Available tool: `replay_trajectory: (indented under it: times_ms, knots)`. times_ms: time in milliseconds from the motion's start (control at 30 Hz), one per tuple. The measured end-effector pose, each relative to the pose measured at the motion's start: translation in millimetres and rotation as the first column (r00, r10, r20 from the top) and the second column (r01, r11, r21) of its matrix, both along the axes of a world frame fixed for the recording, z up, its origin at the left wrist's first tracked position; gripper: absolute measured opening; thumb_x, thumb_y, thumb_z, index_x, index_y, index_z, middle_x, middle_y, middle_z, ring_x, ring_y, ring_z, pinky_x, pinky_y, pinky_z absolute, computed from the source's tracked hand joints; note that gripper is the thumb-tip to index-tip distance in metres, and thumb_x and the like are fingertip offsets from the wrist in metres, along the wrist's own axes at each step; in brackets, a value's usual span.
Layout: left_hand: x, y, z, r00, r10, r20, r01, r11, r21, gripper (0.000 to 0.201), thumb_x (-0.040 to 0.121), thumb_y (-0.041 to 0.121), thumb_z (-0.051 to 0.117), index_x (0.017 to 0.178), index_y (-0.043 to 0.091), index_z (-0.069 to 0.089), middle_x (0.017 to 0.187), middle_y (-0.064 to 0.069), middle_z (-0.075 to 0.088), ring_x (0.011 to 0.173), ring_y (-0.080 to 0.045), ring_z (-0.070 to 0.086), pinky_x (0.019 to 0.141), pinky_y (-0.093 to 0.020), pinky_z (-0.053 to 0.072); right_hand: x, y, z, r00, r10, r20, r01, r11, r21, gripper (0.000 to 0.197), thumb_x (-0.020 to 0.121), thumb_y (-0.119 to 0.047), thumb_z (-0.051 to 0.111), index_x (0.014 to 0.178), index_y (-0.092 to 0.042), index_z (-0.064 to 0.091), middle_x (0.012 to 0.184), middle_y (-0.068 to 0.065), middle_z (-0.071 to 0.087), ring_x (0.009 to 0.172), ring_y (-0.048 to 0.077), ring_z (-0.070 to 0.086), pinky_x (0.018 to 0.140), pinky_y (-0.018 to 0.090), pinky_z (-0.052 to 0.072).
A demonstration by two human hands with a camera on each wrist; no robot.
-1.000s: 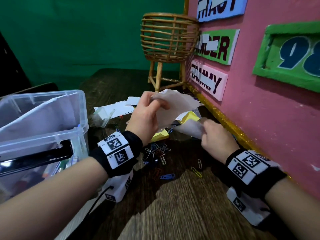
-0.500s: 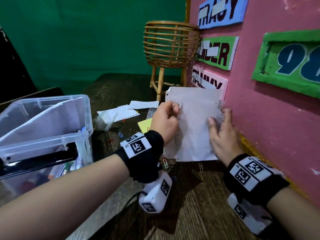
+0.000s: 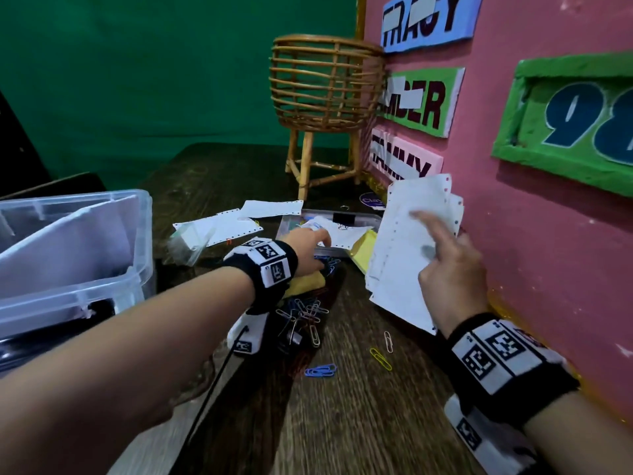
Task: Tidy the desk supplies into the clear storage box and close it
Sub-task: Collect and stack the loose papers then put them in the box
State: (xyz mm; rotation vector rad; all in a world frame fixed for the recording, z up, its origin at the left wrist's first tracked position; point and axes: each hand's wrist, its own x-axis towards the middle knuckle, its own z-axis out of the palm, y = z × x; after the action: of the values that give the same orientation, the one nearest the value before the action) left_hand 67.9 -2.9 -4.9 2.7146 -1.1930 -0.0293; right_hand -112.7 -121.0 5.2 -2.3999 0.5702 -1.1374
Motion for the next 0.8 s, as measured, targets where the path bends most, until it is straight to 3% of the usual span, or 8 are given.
replay_trajectory:
  times_ms: [67,133,233,333,433,533,667,800]
  knots:
    - [2,-9,-3,0.998,-0.069,0.003,0.069,0.995,0.075,0.045,0.087,0.026,0.060,0.129,0.019,0.046,0.130,-0.011,0.049,0.120,-0.029,0.047,0.097,-0.034,0.041,3,-4,-2,0.999,0.009,-0.039,-0.008,0.999,0.032,0.053,0.076,0.022,0.044,0.106,-0.012,0.070,0.105,0.015,0.051,0.105,0.033,0.056,0.085,0.027,0.047]
    - [4,-16,-4,0.989,-0.150,0.017,0.148,0.984,0.101,0.044,0.086,0.026,0.061,0.127,0.022,0.048,0.131,-0.012,0.048,0.120,-0.030,0.048,0.100,-0.040,0.043,2,-3,0,0.996,-0.004,-0.084,0.006,1.000,0.026,0.049,0.076,0.022,0.044,0.110,-0.005,0.067,0.121,0.017,0.050,0.112,0.034,0.052,0.093,0.031,0.045]
    - [7,-27,-6,0.979,-0.205,0.003,0.200,0.959,0.200,0.046,0.088,0.018,0.056,0.133,0.025,0.046,0.148,-0.008,0.030,0.135,-0.029,0.034,0.109,-0.045,0.035,1,-1,4,0.986,-0.071,-0.149,0.069,0.997,-0.016,0.054,0.081,0.015,0.041,0.129,-0.006,0.052,0.128,0.019,0.045,0.107,0.039,0.053,0.089,0.035,0.044]
    - [7,-35,-10,0.982,-0.187,-0.033,0.189,0.944,0.271,0.058,0.090,0.006,0.045,0.144,0.021,0.032,0.157,-0.003,0.017,0.143,-0.024,0.024,0.116,-0.037,0.027,1,2,6,0.972,-0.112,-0.205,0.109,0.994,-0.025,0.056,0.084,0.004,0.041,0.138,-0.010,0.039,0.124,0.021,0.044,0.099,0.040,0.052,0.080,0.034,0.041]
    - [12,-34,-11,0.987,-0.153,-0.047,0.159,0.972,0.175,0.058,0.089,0.002,0.043,0.145,0.014,0.031,0.153,-0.006,0.028,0.138,-0.025,0.033,0.113,-0.035,0.030,3,3,5,0.969,-0.110,-0.219,0.120,0.992,0.031,0.058,0.086,-0.005,0.044,0.142,-0.011,0.031,0.126,0.020,0.041,0.104,0.037,0.049,0.083,0.034,0.039]
    - [10,-21,-1,0.997,-0.066,0.037,0.072,0.980,-0.184,0.041,0.091,0.010,0.050,0.132,0.014,0.050,0.141,-0.007,0.047,0.127,-0.025,0.046,0.107,-0.032,0.037,4,2,4,0.977,-0.111,-0.182,0.125,0.990,0.066,0.060,0.085,-0.008,0.048,0.142,-0.009,0.027,0.129,0.019,0.038,0.109,0.036,0.048,0.087,0.034,0.040]
    - [-7,0,27,0.996,-0.020,0.090,0.080,0.672,-0.736,0.011,0.085,0.004,0.062,0.093,0.008,0.069,0.097,-0.004,0.068,0.086,-0.013,0.060,0.087,-0.024,0.051,5,2,5,0.988,-0.090,-0.123,0.103,0.989,0.106,0.064,0.087,-0.014,0.053,0.143,-0.009,0.023,0.136,0.018,0.032,0.117,0.034,0.045,0.094,0.032,0.039]
    - [-15,5,57,0.990,-0.126,-0.061,-0.007,0.394,-0.919,0.026,0.078,-0.005,0.059,0.068,0.019,0.055,0.071,0.003,0.058,0.067,-0.015,0.057,0.069,-0.023,0.049,3,4,5,0.998,-0.013,-0.055,0.022,0.984,0.177,0.068,0.088,-0.031,0.057,0.144,-0.011,0.023,0.141,0.016,0.029,0.129,0.029,0.034,0.103,0.027,0.028]
